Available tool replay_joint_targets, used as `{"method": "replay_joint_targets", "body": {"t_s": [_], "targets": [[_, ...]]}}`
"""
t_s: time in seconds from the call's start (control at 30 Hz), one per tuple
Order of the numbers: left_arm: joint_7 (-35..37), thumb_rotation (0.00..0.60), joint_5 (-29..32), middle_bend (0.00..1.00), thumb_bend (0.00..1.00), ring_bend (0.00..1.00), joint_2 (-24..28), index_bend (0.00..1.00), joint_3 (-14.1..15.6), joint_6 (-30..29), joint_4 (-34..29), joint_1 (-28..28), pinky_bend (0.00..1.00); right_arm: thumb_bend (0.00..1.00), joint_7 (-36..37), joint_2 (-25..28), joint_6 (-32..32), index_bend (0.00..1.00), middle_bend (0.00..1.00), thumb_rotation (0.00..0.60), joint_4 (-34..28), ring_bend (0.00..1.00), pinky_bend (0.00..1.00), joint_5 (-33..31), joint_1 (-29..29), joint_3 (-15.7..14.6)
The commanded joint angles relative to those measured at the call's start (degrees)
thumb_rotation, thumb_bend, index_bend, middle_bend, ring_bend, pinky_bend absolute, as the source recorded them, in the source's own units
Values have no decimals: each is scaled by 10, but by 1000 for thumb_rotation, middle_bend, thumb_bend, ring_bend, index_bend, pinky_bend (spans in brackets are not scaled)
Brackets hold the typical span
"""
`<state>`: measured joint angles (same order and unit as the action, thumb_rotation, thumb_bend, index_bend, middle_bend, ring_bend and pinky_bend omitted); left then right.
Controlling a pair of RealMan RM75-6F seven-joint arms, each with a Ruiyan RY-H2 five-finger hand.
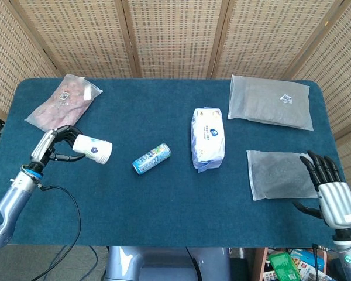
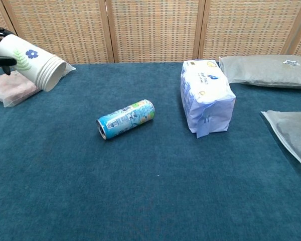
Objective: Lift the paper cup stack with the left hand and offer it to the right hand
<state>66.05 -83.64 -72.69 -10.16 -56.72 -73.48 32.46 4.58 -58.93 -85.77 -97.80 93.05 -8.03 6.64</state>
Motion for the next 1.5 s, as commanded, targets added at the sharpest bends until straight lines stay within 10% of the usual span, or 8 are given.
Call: {"method": "replay_joint_targets", "body": {"t_s": [0.03, 0.6, 1.5], "targets": [[101, 600, -24, 492, 176, 483, 22, 506, -12, 38, -34, 40, 515, 0, 16, -6, 12, 62, 3, 600, 24, 0, 0, 27, -32, 13], [110, 600, 18, 492, 176, 483, -97, 506, -69, 143, -20, 199, 515, 43, 28, -13, 82, 144, 87, 600, 91, 0, 0, 19, -155, 71], [92, 600, 75, 492, 180, 483, -184, 506, -97, 174, -1, 241, 515, 281, 49, -148, 12, 455, 331, 600, 235, 223, 188, 173, -295, 46]]}}
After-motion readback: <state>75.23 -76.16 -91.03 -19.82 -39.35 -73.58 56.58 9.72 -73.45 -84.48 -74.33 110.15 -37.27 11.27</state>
